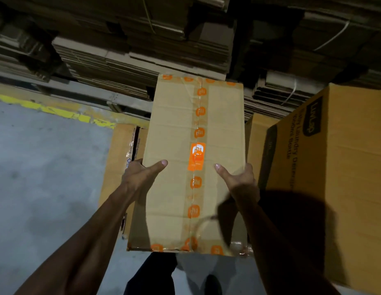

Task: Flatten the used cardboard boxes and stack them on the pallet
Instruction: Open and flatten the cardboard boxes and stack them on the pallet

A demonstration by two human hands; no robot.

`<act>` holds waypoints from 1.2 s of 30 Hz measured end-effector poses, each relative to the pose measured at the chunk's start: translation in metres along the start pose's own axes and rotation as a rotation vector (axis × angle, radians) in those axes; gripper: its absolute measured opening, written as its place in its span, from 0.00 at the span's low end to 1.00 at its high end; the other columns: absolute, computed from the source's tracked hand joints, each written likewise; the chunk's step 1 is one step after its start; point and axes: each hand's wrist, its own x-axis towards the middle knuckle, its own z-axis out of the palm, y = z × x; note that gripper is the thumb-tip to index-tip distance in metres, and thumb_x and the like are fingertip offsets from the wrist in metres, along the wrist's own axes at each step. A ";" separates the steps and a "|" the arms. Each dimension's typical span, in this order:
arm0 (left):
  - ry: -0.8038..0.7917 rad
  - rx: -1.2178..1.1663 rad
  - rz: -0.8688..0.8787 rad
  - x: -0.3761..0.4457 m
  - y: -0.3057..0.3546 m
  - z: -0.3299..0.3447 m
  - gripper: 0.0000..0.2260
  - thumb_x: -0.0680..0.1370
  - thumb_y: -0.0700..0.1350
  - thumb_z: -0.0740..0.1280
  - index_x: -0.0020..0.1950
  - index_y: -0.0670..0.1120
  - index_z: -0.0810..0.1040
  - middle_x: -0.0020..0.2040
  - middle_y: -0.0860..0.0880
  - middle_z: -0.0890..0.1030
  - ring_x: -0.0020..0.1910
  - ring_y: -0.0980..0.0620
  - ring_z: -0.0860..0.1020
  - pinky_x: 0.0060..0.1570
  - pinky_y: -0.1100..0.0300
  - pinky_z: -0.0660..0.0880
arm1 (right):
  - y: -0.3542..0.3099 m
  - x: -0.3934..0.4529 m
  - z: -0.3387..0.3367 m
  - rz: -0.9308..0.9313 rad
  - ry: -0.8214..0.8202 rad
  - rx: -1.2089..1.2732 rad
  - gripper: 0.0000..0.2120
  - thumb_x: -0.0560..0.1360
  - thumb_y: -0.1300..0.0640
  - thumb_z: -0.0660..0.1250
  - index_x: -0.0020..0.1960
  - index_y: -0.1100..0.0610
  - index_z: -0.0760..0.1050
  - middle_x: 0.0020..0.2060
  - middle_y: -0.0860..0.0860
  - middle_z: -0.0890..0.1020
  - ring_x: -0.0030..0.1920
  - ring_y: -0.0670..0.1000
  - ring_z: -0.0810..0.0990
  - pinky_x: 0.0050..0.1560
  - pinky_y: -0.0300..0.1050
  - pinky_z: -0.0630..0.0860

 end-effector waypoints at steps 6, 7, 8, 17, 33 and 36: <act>0.113 0.051 0.000 -0.088 -0.034 -0.023 0.34 0.57 0.74 0.71 0.50 0.50 0.82 0.44 0.51 0.85 0.46 0.47 0.82 0.53 0.52 0.79 | 0.033 -0.067 -0.026 -0.056 -0.018 -0.063 0.49 0.59 0.22 0.71 0.71 0.47 0.65 0.59 0.52 0.79 0.61 0.59 0.77 0.62 0.61 0.75; 0.150 0.056 0.000 -0.110 -0.042 -0.024 0.35 0.58 0.75 0.70 0.53 0.50 0.82 0.46 0.51 0.85 0.48 0.47 0.82 0.54 0.51 0.79 | 0.042 -0.079 -0.032 -0.084 -0.027 -0.072 0.49 0.58 0.22 0.71 0.71 0.47 0.65 0.59 0.51 0.79 0.61 0.59 0.77 0.62 0.61 0.74; 0.177 0.056 -0.006 -0.129 -0.050 -0.024 0.34 0.58 0.74 0.70 0.52 0.50 0.82 0.45 0.51 0.85 0.48 0.47 0.82 0.53 0.52 0.79 | 0.050 -0.087 -0.036 -0.102 -0.028 -0.080 0.48 0.59 0.23 0.71 0.71 0.47 0.66 0.59 0.52 0.79 0.61 0.59 0.77 0.63 0.61 0.74; 0.398 -0.055 -0.068 -0.332 -0.142 -0.011 0.24 0.65 0.70 0.72 0.43 0.50 0.83 0.39 0.52 0.84 0.43 0.48 0.82 0.47 0.54 0.77 | 0.127 -0.192 -0.100 -0.322 -0.165 -0.252 0.44 0.64 0.25 0.70 0.70 0.51 0.67 0.62 0.55 0.78 0.63 0.61 0.76 0.56 0.53 0.71; 0.659 -0.283 -0.194 -0.576 -0.306 0.005 0.23 0.66 0.71 0.72 0.41 0.51 0.81 0.39 0.53 0.83 0.45 0.45 0.82 0.50 0.52 0.78 | 0.248 -0.362 -0.129 -0.626 -0.317 -0.394 0.44 0.63 0.25 0.70 0.70 0.50 0.68 0.61 0.56 0.79 0.62 0.62 0.76 0.63 0.60 0.73; 0.674 -0.339 -0.200 -0.609 -0.343 0.014 0.23 0.65 0.71 0.73 0.41 0.51 0.82 0.39 0.54 0.84 0.44 0.47 0.83 0.52 0.50 0.79 | 0.277 -0.389 -0.134 -0.653 -0.319 -0.422 0.43 0.65 0.26 0.71 0.69 0.52 0.68 0.62 0.57 0.78 0.63 0.62 0.75 0.61 0.57 0.72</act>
